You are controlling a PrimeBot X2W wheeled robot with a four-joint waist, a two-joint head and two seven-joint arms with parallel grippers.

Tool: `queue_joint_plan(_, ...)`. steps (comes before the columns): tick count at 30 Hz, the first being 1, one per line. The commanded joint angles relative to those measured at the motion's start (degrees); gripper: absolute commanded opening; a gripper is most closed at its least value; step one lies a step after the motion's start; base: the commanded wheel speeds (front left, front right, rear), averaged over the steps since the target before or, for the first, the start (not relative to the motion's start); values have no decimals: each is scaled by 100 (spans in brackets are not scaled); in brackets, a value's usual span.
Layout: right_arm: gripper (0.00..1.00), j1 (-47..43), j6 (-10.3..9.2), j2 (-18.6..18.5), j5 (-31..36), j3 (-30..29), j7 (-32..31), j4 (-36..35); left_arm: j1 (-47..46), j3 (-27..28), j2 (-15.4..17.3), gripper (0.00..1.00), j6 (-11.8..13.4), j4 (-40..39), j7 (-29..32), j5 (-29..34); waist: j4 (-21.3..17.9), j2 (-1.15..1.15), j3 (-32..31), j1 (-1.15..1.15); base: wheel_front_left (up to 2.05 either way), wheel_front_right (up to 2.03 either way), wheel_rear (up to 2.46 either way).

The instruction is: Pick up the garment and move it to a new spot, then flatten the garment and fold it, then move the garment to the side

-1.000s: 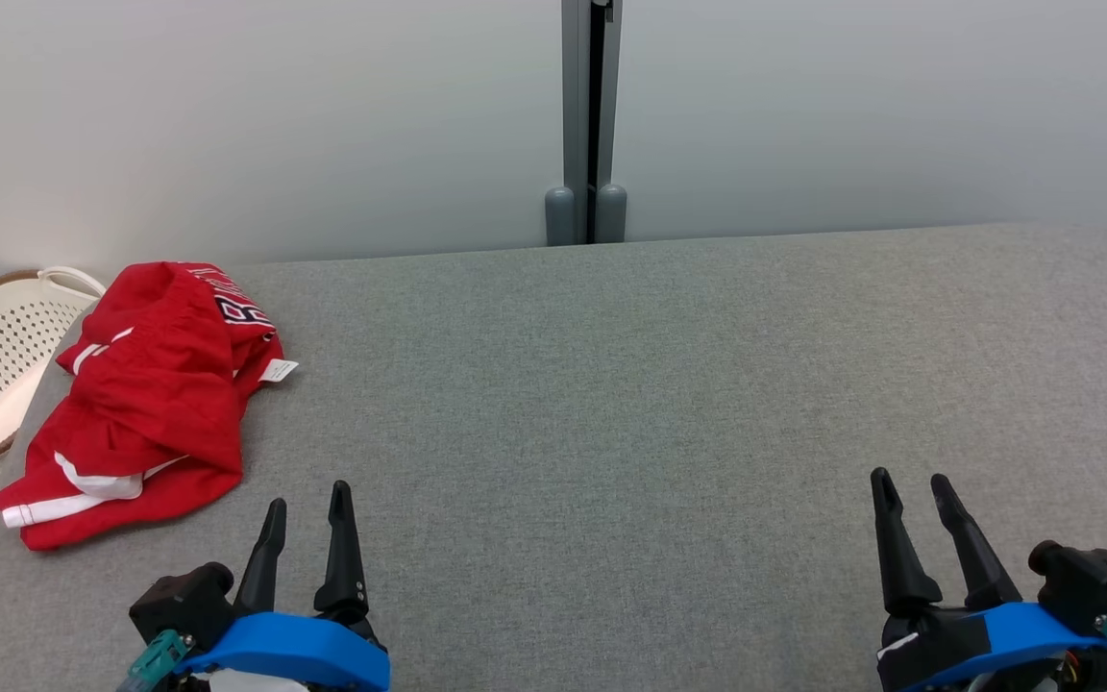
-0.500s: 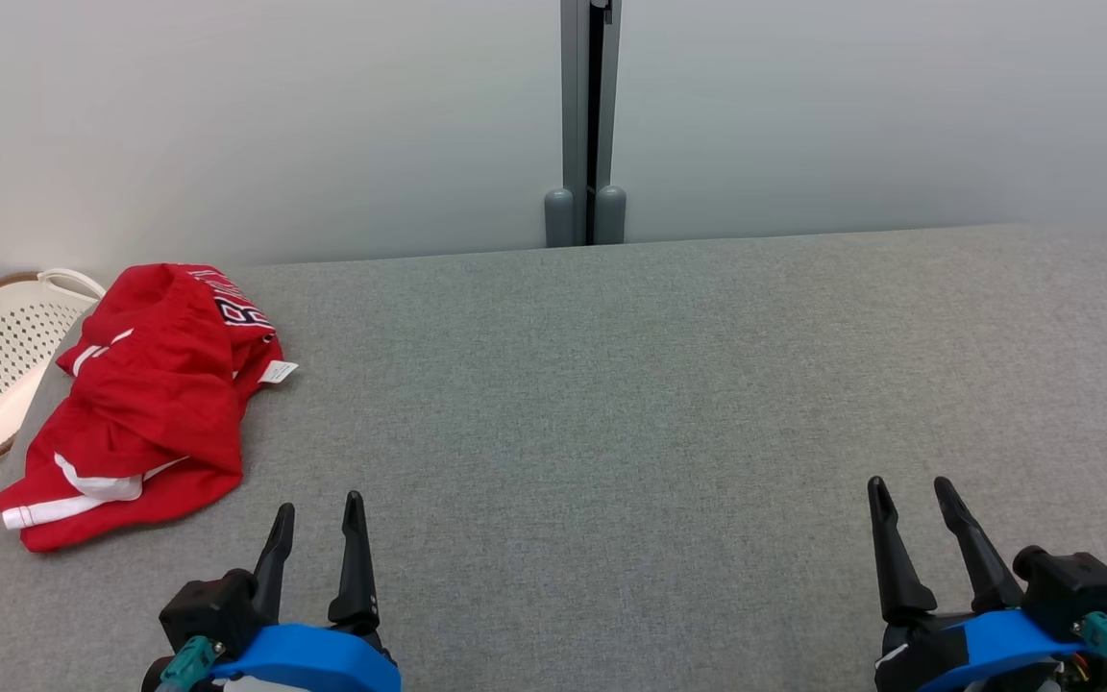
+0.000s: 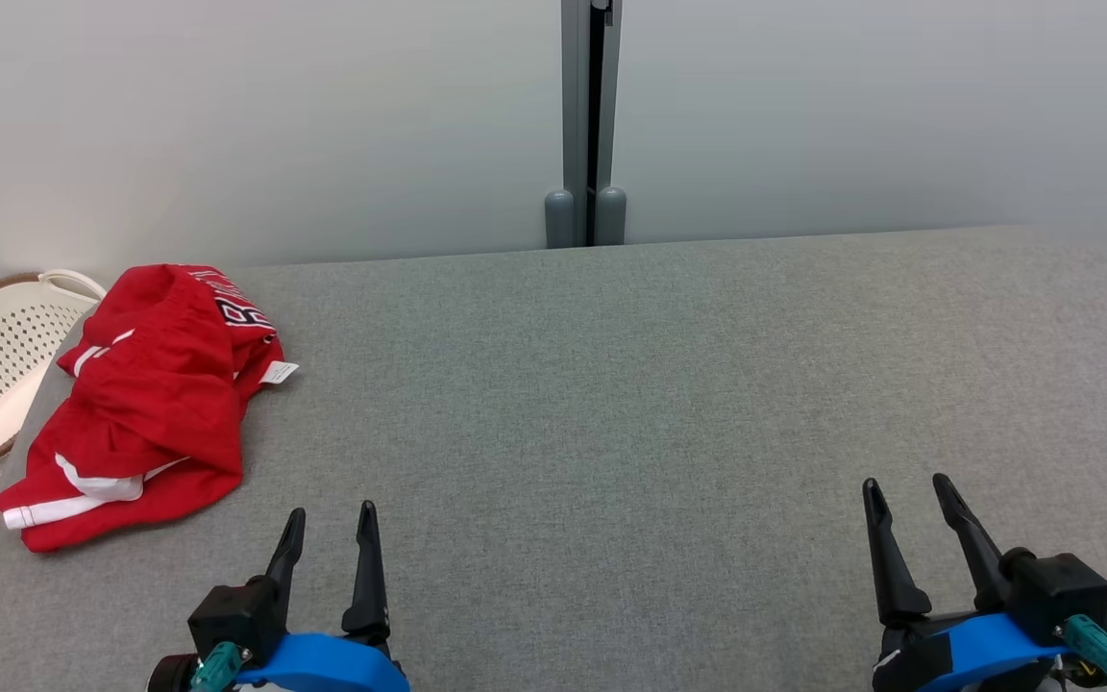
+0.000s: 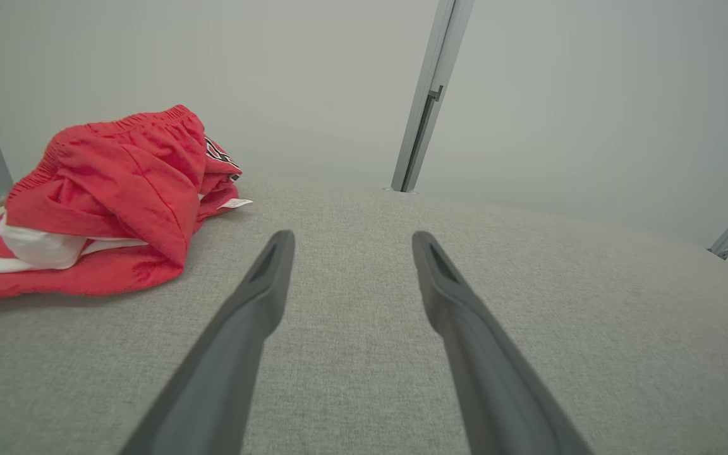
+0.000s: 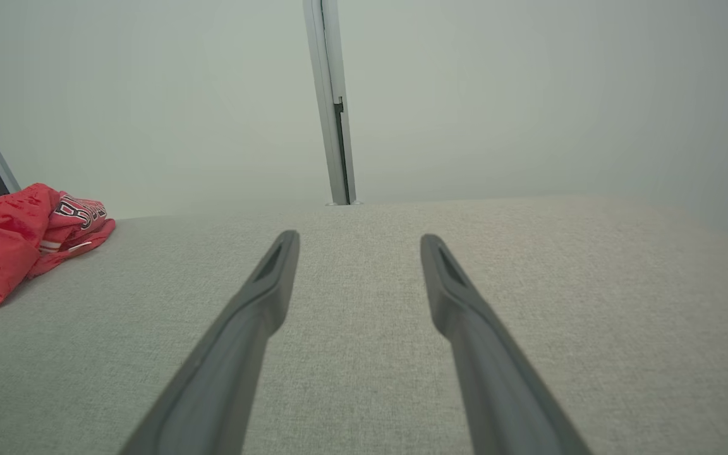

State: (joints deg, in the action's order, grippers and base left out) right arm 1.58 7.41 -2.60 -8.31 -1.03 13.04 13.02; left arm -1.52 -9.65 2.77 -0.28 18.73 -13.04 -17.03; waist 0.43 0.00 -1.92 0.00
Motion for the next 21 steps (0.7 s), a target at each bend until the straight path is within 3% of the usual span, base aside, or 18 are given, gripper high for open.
queue_joint_plan(1,100,56,12,-42,151,-20,58,0,-103,-10,16,100,42,25,-56,131,5,0,2,0,0,0,0)
queue_joint_plan(21,100,89,9,-45,633,-66,229,125,-147,-80,16,100,114,355,-225,501,18,0,7,0,0,0,0)
